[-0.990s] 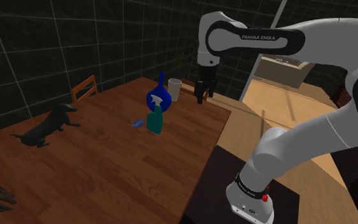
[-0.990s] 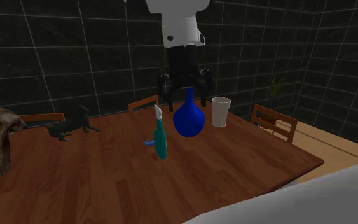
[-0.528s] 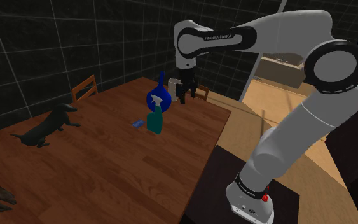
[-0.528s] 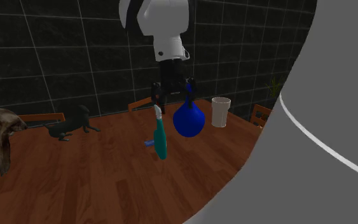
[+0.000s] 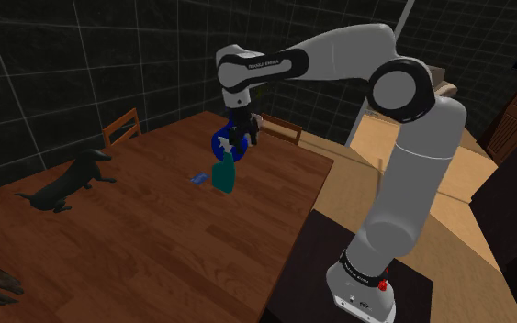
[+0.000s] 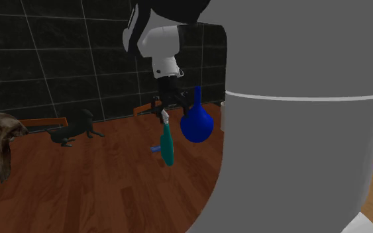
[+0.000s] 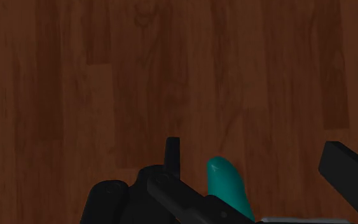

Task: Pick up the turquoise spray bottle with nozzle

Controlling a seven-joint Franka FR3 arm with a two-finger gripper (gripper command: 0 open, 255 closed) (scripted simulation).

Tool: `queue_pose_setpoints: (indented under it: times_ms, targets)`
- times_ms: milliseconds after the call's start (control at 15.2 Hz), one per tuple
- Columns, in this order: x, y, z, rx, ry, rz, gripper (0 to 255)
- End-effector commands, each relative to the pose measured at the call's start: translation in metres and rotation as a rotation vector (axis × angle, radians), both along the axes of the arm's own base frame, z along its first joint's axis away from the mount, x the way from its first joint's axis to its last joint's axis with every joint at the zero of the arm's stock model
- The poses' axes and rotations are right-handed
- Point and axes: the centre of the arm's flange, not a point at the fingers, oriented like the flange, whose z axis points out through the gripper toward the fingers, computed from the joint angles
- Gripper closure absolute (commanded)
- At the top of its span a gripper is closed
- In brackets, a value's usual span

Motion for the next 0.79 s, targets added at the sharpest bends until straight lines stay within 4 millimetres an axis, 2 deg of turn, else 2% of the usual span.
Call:
queue_pose_setpoints:
  times_ms: [0,528,726]
  targets:
    - [0.025,0.004,-0.018,0.003,0.028,0.017,0]
    - [0.117,0.029,-0.091,0.015,0.134,0.084,0]
    - [0.117,0.029,-0.107,0.015,0.134,0.084,0]
